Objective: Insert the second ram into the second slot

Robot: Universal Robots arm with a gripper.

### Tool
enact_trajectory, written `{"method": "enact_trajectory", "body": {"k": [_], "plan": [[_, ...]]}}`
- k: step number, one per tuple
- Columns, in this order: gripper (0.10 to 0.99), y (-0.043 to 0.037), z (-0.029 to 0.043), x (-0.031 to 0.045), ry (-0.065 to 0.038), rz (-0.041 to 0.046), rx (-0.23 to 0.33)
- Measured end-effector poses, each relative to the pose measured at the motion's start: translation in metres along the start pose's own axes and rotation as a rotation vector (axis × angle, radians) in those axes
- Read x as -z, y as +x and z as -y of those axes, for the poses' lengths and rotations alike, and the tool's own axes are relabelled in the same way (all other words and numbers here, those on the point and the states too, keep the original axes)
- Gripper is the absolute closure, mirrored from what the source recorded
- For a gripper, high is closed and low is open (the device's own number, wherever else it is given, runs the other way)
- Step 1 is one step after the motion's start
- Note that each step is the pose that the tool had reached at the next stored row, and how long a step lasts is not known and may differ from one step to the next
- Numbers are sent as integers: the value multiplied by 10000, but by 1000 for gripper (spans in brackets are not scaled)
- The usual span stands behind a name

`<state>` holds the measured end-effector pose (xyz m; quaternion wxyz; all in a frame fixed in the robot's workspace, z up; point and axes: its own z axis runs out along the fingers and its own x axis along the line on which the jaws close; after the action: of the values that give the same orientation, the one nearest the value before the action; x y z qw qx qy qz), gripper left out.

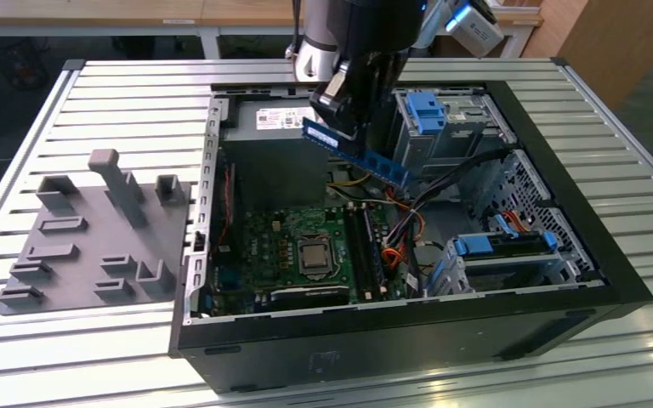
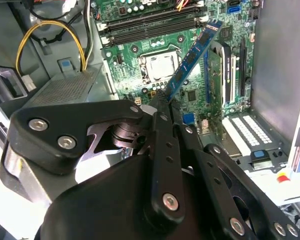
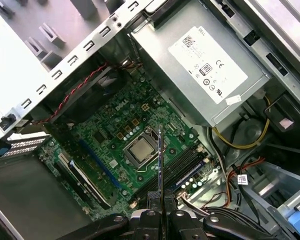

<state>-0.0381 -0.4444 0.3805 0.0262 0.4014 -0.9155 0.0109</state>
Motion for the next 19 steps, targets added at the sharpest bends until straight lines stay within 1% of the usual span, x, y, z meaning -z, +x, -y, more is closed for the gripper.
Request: {"method": "enact_trajectory", "body": {"k": [13, 19], "plan": [[949, 0, 0, 0, -30, 1, -522], [949, 0, 0, 0, -37, 0, -661]]}}
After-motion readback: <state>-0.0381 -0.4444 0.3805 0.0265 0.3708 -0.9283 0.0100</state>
